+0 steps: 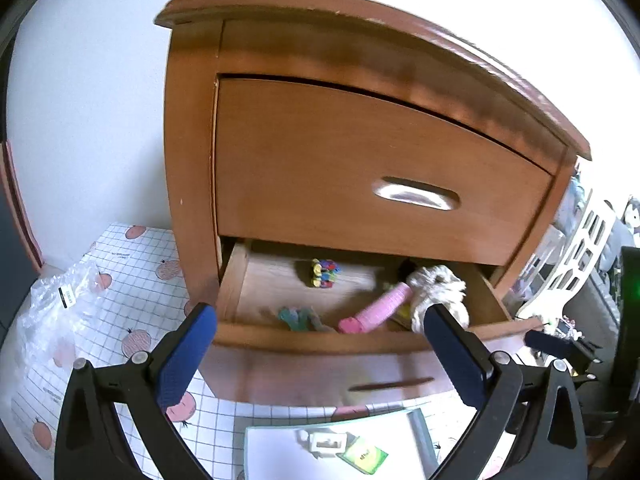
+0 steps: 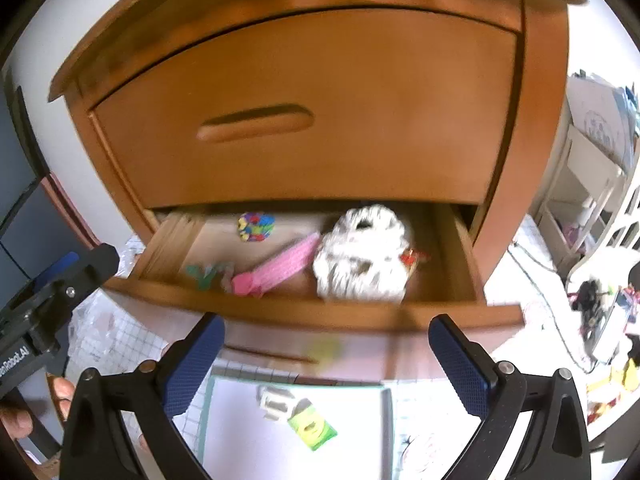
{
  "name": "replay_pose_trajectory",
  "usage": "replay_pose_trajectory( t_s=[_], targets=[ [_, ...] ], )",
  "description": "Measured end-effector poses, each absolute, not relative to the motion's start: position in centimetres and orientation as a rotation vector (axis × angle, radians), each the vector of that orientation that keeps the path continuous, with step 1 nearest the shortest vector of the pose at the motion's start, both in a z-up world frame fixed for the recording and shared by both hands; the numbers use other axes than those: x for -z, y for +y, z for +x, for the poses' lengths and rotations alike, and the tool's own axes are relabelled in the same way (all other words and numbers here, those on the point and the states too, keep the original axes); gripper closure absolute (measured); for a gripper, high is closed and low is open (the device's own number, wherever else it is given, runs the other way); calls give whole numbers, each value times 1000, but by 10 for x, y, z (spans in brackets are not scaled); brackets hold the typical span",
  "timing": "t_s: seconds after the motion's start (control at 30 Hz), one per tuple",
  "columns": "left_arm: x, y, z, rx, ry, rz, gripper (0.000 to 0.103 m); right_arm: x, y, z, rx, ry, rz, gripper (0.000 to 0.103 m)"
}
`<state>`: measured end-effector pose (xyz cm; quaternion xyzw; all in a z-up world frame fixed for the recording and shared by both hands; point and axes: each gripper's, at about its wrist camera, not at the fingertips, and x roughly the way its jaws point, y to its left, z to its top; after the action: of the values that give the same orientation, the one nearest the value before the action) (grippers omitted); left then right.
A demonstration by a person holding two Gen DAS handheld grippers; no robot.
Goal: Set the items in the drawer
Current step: 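Move both open tools back out of the drawer over the tray, then grasp the white plastic clip with the left tool while the right tool grasps the green tissue packet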
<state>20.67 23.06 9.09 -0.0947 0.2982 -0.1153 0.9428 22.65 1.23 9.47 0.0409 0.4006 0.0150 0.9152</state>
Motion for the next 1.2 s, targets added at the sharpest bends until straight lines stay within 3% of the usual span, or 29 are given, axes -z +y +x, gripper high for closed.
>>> replay_pose_trajectory(
  t_s=[0.27, 0.5, 1.2],
  targets=[
    [-60, 235, 174, 266, 651, -213, 0, -68, 19, 185, -62, 828, 98, 0],
    [-12, 233, 173, 263, 794, -195, 0, -19, 21, 160, -66, 889, 89, 0],
    [117, 226, 177, 241, 1110, -196, 0, 94, 9, 153, 15, 1112, 152, 0]
  ],
)
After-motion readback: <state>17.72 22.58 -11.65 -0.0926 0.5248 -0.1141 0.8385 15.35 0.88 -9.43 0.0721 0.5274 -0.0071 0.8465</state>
